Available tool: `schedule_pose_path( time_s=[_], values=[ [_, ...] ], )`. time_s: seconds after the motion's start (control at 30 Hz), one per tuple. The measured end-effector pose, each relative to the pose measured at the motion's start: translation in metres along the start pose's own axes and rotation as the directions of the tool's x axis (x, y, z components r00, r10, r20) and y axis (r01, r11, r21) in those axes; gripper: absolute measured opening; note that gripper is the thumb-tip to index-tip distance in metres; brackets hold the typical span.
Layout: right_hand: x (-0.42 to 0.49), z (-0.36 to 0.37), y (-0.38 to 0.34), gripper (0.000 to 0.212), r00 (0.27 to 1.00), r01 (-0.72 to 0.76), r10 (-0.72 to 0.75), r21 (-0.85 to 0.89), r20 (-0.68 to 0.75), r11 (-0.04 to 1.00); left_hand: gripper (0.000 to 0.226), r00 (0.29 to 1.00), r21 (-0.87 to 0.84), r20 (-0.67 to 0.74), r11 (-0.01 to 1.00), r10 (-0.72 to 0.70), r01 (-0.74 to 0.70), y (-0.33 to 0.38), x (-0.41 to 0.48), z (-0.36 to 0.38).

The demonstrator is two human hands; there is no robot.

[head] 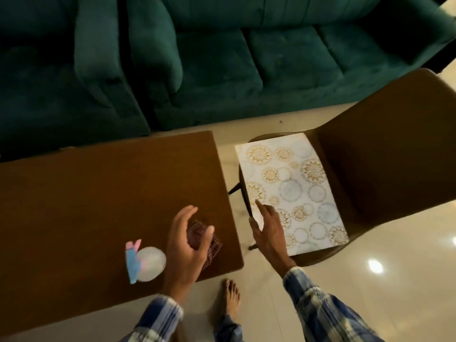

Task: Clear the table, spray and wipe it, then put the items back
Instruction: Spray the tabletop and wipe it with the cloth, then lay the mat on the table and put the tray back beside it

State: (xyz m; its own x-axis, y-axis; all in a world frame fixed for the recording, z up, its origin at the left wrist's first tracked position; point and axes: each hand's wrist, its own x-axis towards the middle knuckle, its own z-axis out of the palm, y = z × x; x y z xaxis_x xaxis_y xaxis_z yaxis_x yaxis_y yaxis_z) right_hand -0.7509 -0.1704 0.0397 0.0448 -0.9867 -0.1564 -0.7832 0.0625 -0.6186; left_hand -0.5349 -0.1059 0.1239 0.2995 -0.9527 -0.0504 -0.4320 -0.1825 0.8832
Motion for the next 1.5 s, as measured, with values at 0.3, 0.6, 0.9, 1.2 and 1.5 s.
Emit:
schedule_pose_path(
  time_s=[0.3,0.6,0.9,1.2,1.5],
  values=[
    [0.112,-0.060,0.129,0.056,0.983,-0.183,0.184,-0.079,0.013,0.980,0.085,0.884,0.215,0.373,0.953,-0.283,0.215,-0.031,0.091,0.212],
    [0.167,-0.079,0.171,0.090,0.891,-0.451,0.443,-0.077,-0.102,0.889,0.097,0.882,0.048,0.204,0.904,-0.425,0.424,-0.045,0.130,0.252],
    [0.169,-0.107,0.113,0.072,0.827,-0.528,0.562,0.343,0.002,0.777,0.038,0.840,-0.375,0.107,0.761,-0.532,0.530,-0.022,0.151,0.171],
    [0.163,-0.064,-0.116,0.047,0.945,-0.328,0.267,0.526,0.190,0.785,0.060,0.883,-0.473,-0.080,0.797,-0.462,0.375,0.000,0.151,-0.084],
    [0.161,0.116,-0.395,0.044,0.921,-0.050,-0.109,0.389,0.375,0.920,0.050,0.679,-0.655,-0.244,0.634,-0.692,0.412,-0.126,0.116,-0.338]
  ],
)
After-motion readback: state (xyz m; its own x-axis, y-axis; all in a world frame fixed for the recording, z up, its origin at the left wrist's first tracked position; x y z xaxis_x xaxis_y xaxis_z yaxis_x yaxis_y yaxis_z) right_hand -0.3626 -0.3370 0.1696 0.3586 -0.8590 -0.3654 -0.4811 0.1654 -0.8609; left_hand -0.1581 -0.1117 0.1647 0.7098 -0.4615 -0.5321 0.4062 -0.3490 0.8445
